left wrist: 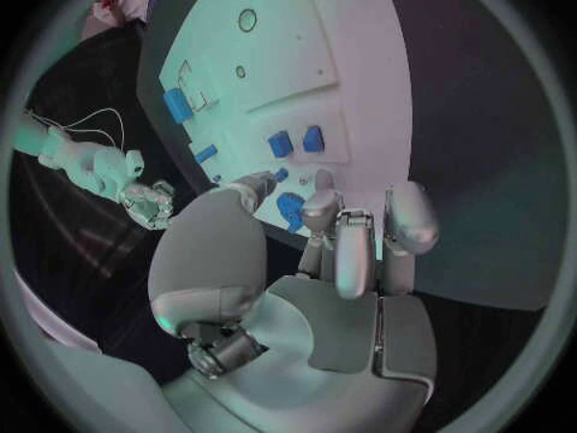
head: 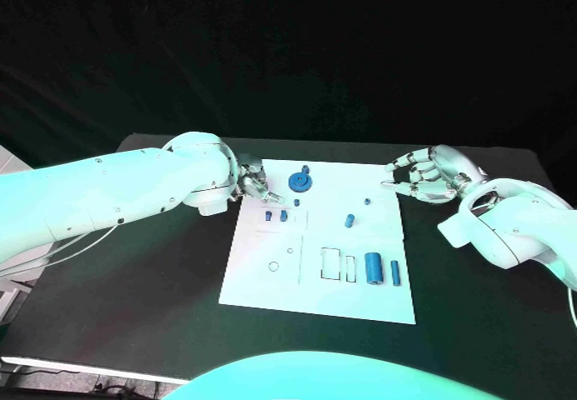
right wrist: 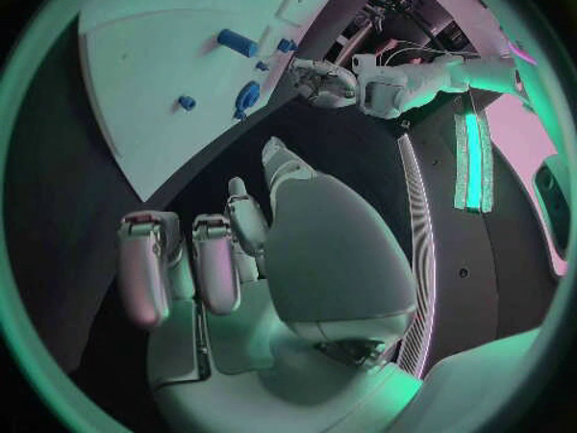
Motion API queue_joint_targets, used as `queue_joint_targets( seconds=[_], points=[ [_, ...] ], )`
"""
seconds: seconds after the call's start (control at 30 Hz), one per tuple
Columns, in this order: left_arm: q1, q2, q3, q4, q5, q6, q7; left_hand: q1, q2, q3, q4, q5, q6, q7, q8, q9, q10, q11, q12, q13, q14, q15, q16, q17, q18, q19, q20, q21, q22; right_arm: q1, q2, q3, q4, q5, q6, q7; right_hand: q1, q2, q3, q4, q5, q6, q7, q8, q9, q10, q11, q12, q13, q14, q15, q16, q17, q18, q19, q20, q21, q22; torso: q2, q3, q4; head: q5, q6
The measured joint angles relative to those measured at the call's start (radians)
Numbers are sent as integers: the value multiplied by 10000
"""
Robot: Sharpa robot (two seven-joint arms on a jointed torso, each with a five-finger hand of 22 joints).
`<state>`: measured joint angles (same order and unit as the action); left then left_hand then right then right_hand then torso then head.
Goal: Assemble the parts on the task board
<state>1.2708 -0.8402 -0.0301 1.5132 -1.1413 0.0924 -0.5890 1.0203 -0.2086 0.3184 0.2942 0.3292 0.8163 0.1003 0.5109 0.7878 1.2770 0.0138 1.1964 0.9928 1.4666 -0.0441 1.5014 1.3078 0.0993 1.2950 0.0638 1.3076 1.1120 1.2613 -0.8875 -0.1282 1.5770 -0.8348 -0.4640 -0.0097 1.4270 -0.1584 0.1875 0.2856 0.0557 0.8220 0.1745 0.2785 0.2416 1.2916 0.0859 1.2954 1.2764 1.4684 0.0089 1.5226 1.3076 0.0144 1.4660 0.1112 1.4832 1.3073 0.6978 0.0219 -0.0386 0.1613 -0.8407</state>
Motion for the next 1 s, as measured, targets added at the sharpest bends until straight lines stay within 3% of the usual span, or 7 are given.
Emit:
queue_joint_targets(
  seconds=[0.1, 0.17, 0.23, 0.33, 0.4, 0.6, 1.0],
  points=[
    [1, -89, 50, 49, 131, -305, 77, 106, 106, -339, 4, -334, -36, 36, 0, -145, -284, 141, -233, -464, -19, 21, -29, 0, 0, -134, 117, -128, -262, -5, -4, -1, -3, 1, 0, 0, 0, 0, -13, 13, 0, 0, 0, 0, 0, 0, 0, 0, 0, 0, 0, 0, -1, 0, 0, 0, -3, 0, 1, 2, 1, 2, 15],
    [3, -145, 66, 51, 332, -615, 241, 306, 306, -627, -4, -357, -360, 185, 0, -297, -1613, 288, -1533, -2177, -105, 231, -703, -393, 315, -1251, 213, -1175, -1771, -9, -8, -2, -5, 1, 0, 0, 0, 0, -13, 13, 0, 0, 0, 0, 0, 0, 0, 0, 0, 0, 0, 0, 0, 0, 0, 0, -2, 0, 2, 2, 6, 4, 34],
    [3, -160, 59, 20, 571, -973, 549, 823, 414, -668, -4, -345, -723, 346, 103, -420, -2635, 472, -2344, -3047, -865, 399, -1661, -1693, 672, -2549, 339, -2546, -3489, -11, -11, -2, -5, 2, 0, -1, 0, 0, -13, 13, 0, 0, 0, 0, 0, -3, 4, 0, 0, 0, 0, 0, -1, 0, 0, 0, -2, 0, 2, 6, 11, 4, 43],
    [4, -132, -44, -24, 761, -1469, 1106, 2381, 186, -273, -4, -270, -1435, 678, 143, -811, -3994, 826, -3402, -3939, -3440, 759, -4303, -5076, 705, -3679, 665, -4171, -4786, -13, -20, -2, -5, 2, -1, -1, 0, 0, -13, 13, 0, 0, 0, 0, 1, -36, 36, 0, 0, 0, 0, 0, -2, 0, 0, 0, -2, 0, -1, 9, 20, -14, 56],
    [-32, -86, -117, -51, 790, -1857, 1641, 3439, -19, 195, -62, -270, -1746, 786, 107, -1253, -4631, 1005, -4158, -4650, -4433, 951, -5285, -5897, 705, -4075, 883, -5073, -5352, -13, -24, -2, -5, 2, -3, -1, 0, 0, -13, 13, 0, 0, 0, 0, 0, -36, 36, 0, 0, 0, 0, 0, -2, 0, 0, 0, -2, 0, 0, 9, 25, -26, 76],
    [-373, 133, -277, -136, 191, -3113, 3688, 4524, -545, 691, -79, -270, -2047, 689, -265, -2598, -4748, 1025, -5852, -6526, -4317, 966, -5507, -6580, 706, -3705, 879, -5535, -5693, -15, -41, -2, -15, 3, -13, -1, 0, 0, -13, 13, 0, 0, 0, 0, 1, -36, 36, -40, -15, 0, 0, 0, -2, 0, 0, 0, -1, 8, 6, 1, 20, -55, 111],
    [-529, 744, -542, -611, -2135, -3867, 5056, 4929, -336, -730, -30, -316, -1684, 402, -88, -3779, -5226, 1039, -5866, -7366, -4051, 909, -4379, -6617, 704, -3351, 811, -5186, -5387, -29, -40, -1, -26, 2, -17, 4, 0, 0, -13, 13, 0, 0, 0, 0, -8, -36, 35, -39, -14, 0, 0, 0, -3, 0, 0, 0, -1, 7, 11, 5, 1, -69, 173]
  ],
)
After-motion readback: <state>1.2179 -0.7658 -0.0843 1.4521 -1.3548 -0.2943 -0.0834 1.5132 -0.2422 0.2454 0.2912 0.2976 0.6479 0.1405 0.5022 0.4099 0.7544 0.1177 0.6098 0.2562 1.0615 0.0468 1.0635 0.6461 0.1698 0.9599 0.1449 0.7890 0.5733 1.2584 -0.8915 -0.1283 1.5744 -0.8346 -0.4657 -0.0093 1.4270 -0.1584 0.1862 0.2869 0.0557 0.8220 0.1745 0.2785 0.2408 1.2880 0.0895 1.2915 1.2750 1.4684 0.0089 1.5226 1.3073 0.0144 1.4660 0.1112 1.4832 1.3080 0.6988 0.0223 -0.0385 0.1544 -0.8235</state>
